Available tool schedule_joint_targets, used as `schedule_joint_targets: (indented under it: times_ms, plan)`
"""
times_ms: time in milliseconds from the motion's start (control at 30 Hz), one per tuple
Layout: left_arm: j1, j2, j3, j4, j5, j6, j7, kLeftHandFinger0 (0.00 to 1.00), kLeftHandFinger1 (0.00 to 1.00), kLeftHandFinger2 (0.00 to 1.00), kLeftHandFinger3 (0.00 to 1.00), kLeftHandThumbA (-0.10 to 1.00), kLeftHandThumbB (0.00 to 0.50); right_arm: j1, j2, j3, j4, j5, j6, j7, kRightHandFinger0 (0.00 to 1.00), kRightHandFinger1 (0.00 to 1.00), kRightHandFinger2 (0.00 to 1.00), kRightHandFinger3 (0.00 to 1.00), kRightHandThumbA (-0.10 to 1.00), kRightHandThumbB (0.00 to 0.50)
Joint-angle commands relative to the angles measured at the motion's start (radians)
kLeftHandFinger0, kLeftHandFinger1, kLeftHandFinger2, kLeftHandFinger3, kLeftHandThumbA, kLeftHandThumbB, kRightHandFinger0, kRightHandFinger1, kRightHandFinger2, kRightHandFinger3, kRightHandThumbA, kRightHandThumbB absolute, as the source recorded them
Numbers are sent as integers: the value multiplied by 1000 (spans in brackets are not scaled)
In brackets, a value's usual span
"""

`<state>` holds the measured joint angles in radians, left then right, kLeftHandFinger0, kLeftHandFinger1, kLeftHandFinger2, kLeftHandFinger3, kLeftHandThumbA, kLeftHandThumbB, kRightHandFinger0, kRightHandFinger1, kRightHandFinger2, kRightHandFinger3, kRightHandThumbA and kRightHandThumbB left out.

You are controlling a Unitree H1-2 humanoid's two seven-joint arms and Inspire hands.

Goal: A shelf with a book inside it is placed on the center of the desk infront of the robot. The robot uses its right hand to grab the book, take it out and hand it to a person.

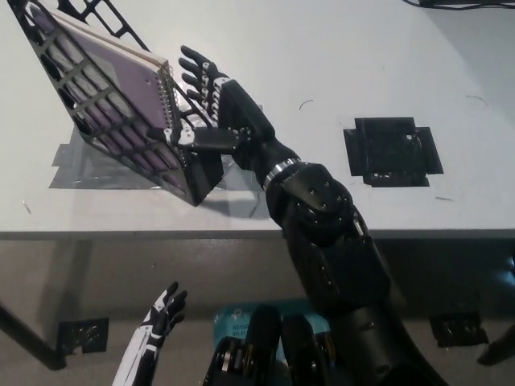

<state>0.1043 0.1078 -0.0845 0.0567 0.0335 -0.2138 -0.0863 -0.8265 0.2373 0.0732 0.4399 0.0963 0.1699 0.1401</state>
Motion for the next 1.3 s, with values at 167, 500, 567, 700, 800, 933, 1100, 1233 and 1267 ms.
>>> schedule_joint_targets:
  times_ms: [167, 500, 567, 700, 800, 933, 1100, 1233, 1267]
  plan:
    - [-11, 8, 1, -35, 7, 10, -11, 1000, 1000, 1000, 1000, 1000, 257, -82, 51, -5, -49, 59, -7, 24, 1000, 1000, 1000, 1000, 941, 403]
    - [-19, 16, -2, -34, 30, 2, -8, 1000, 1000, 1000, 1000, 1000, 225, -90, 44, 2, -107, 58, 17, 21, 1000, 1000, 1000, 1000, 951, 398]
    - [-25, 19, 0, -31, 20, 0, -14, 1000, 1000, 1000, 1000, 1000, 220, -89, 45, -2, -126, 66, 17, 19, 1000, 1000, 1000, 1000, 944, 392]
    - [-22, 19, -3, -31, 22, 3, -14, 1000, 1000, 1000, 1000, 1000, 222, -96, 46, 2, -90, 67, 12, 26, 1000, 1000, 1000, 1000, 950, 372]
    - [-21, 19, -5, -31, 28, 7, -12, 1000, 1000, 1000, 1000, 1000, 234, -107, 49, 1, -34, 68, 9, 25, 1000, 1000, 1000, 1000, 969, 390]
    - [-24, 19, -5, -45, 35, 26, -10, 1000, 1000, 1000, 1000, 1000, 245, -116, 59, -5, 12, 77, -13, 25, 1000, 1000, 1000, 1000, 946, 393]
    - [-33, 20, -5, -51, 31, 37, -13, 1000, 1000, 1000, 1000, 1000, 211, -142, 61, 0, 94, 67, -32, 25, 1000, 1000, 1000, 1000, 971, 372]
    - [-38, 22, -7, -47, 41, 28, -9, 1000, 1000, 1000, 1000, 1000, 216, -157, 70, -12, 145, 86, -37, 35, 1000, 1000, 1000, 1000, 966, 407]
    - [-38, 23, -9, -51, 55, 32, -4, 1000, 1000, 1000, 1000, 1000, 224, -162, 71, -15, 157, 89, -43, 38, 1000, 1000, 1000, 1000, 963, 410]
